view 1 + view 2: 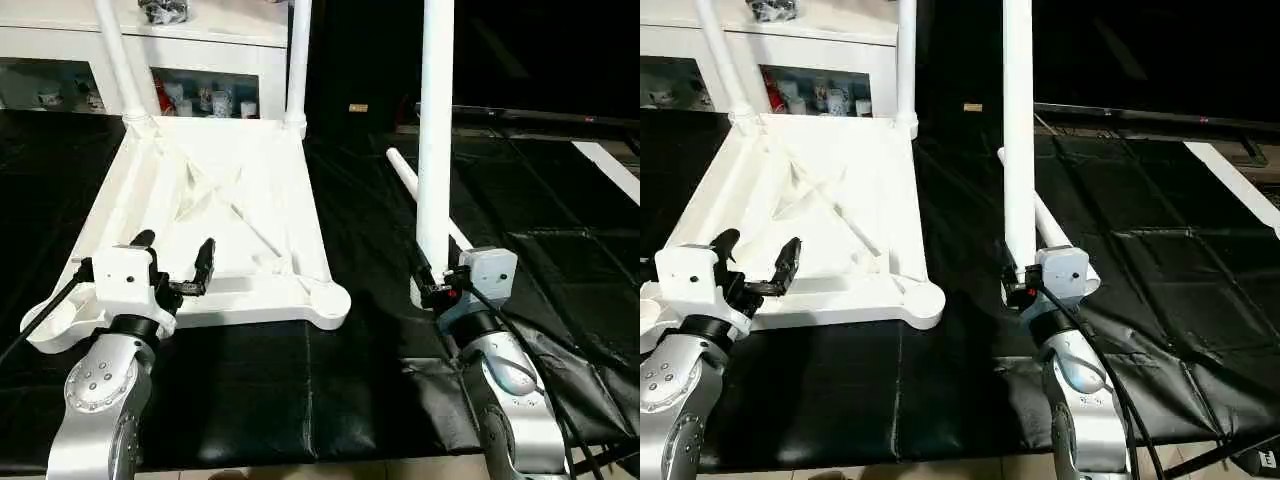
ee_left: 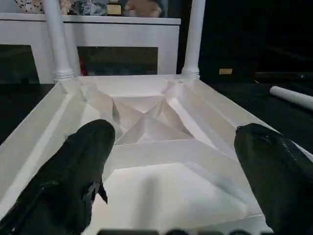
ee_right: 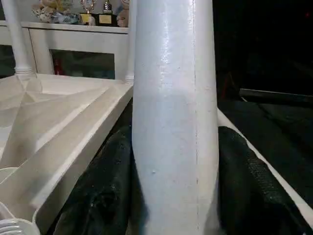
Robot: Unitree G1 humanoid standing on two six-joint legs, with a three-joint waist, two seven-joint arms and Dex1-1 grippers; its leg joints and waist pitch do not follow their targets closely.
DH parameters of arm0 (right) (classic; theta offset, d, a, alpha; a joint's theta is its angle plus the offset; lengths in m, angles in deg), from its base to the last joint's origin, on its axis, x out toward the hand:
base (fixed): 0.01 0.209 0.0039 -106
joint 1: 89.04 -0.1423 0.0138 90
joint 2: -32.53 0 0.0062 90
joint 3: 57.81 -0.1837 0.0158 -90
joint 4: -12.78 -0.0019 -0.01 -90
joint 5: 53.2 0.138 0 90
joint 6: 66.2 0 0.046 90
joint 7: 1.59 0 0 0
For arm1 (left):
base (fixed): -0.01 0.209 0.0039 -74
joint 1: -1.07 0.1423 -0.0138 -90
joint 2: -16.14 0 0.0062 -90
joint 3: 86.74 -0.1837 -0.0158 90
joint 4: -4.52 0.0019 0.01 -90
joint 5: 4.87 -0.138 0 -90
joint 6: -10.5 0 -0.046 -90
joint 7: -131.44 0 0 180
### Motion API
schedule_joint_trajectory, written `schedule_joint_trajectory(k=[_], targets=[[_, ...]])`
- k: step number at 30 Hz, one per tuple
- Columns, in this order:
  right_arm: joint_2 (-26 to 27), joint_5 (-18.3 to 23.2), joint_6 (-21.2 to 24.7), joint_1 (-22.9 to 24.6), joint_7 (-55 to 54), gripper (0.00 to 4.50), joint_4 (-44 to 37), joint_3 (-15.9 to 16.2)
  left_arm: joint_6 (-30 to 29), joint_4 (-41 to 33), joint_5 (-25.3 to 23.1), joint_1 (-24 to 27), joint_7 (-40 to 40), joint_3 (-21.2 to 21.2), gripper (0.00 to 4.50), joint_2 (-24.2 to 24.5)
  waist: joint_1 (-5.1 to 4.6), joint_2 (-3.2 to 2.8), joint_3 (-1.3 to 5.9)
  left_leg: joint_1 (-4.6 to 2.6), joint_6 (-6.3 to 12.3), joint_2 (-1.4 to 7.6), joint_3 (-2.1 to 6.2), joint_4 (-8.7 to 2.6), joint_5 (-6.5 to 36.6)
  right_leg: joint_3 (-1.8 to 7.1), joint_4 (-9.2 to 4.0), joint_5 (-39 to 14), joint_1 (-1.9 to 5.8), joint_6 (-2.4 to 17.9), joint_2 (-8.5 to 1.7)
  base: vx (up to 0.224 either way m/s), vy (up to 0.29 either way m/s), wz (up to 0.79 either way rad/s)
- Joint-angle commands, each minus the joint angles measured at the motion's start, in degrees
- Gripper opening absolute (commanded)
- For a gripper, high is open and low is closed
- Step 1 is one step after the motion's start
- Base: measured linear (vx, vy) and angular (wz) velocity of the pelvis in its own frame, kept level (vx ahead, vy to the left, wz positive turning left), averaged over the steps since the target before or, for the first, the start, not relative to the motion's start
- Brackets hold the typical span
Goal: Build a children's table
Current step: Pick table leg
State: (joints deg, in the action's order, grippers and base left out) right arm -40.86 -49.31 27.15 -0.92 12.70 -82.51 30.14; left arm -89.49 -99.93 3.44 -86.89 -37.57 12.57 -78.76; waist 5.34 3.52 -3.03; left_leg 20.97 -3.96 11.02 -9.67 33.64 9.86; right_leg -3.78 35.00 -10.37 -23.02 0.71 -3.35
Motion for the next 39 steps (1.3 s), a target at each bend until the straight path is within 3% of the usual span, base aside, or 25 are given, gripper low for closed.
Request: schedule_joint_trajectory(k=[1, 39], targets=[[-0.42, 0.30, 0.19, -0.58, 0.09, 1.93, 0.32, -0.37, 0.32, -0.29, 0.05, 0.41, 0.00, 0.18, 4.50, 0.27, 0.26, -0.91, 3.00, -0.72, -0.81, 1.98, 0.97, -4.51, 20.42, 2.97, -5.03, -19.44, 1.89, 3.15, -4.03, 0.000, 0.000, 0.00], [-0.42, 0.30, 0.19, -0.58, 0.09, 1.93, 0.32, -0.37, 0.32, -0.29, 0.05, 0.41, 0.00, 0.18, 4.50, 0.27, 0.36, -0.89, 3.01, -0.77, -0.85, 1.97, 0.96, -4.48, 20.41, 2.96, -4.98, -19.38, 1.92, 3.17, -4.00, 0.000, 0.000, 0.00]])
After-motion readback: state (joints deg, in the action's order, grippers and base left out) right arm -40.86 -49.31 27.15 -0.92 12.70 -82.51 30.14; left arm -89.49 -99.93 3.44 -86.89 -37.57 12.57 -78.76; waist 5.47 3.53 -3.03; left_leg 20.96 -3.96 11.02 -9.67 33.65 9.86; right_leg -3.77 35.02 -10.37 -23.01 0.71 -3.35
